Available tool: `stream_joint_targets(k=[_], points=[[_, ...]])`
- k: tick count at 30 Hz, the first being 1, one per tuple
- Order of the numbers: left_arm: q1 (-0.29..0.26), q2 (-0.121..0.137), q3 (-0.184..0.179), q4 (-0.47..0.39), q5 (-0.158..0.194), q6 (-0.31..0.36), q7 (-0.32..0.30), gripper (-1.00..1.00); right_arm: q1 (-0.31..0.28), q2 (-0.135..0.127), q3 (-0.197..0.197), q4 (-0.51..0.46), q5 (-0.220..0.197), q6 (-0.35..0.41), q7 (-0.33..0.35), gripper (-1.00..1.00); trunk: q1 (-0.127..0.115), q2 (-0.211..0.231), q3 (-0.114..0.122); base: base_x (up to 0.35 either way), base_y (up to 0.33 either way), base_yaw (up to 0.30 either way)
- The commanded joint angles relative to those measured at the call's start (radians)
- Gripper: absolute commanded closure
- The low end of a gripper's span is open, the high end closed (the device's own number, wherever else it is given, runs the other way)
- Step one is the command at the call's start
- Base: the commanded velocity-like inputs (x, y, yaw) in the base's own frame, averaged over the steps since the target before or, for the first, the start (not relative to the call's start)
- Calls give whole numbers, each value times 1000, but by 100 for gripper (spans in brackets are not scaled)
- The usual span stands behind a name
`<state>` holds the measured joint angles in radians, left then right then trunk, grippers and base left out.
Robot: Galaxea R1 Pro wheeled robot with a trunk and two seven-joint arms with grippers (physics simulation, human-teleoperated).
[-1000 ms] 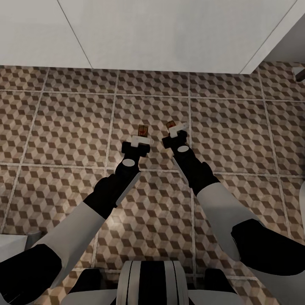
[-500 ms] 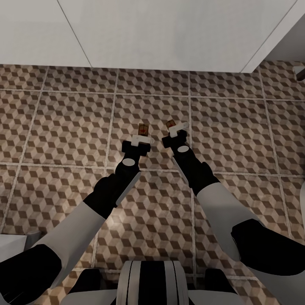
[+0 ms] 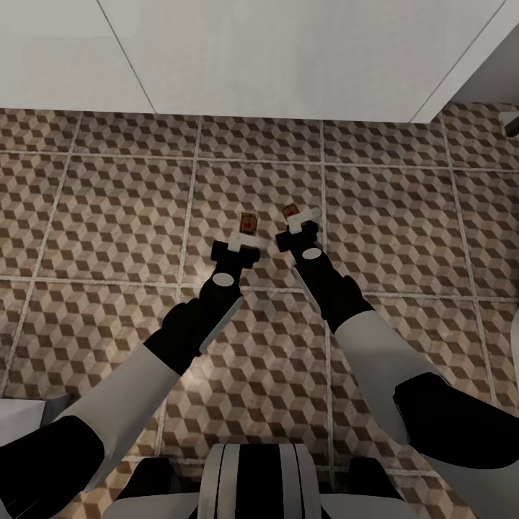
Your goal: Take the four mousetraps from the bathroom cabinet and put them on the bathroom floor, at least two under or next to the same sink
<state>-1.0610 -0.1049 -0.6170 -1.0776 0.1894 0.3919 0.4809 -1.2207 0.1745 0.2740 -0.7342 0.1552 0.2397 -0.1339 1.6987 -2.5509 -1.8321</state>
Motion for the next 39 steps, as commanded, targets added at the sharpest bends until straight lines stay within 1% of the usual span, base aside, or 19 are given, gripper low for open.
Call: stream_joint_targets(k=[1,4,12,19,26,31,35,37,39], points=[[-1,1,-9,-1,8,4,10,100,0,0,2,-1,9,8,-4,100,0,0,-1,0,0,0],[1,2,-24,-1,7,4,11,100,0,0,2,-1,9,8,-4,100,0,0,-1,0,0,0],[1,2,-31,-5,6,4,12,100,0,0,2,-1,9,7,-4,100,0,0,-1,76,0,0],[1,2,-32,-6,5,4,13,100,0,0,2,-1,10,6,-4,100,0,0,-1,293,0,0],[1,3,-32,-8,5,4,13,100,0,0,2,-1,10,-13,-4,100,0,0,-1,328,34,0],[1,13,-32,-9,5,3,14,100,0,0,2,1,9,-21,-4,100,0,0,-1,122,25,0],[1,17,-31,-9,5,0,13,100,0,0,2,1,8,-38,-3,100,0,0,-1,23,5,0],[1,23,-31,-9,5,-1,14,100,0,0,2,2,8,-45,-3,100,0,0,-1,7,1,0],[1,39,-30,-10,6,-2,14,100,0,0,2,2,8,-54,-2,100,0,0,-1,3,1,0]])
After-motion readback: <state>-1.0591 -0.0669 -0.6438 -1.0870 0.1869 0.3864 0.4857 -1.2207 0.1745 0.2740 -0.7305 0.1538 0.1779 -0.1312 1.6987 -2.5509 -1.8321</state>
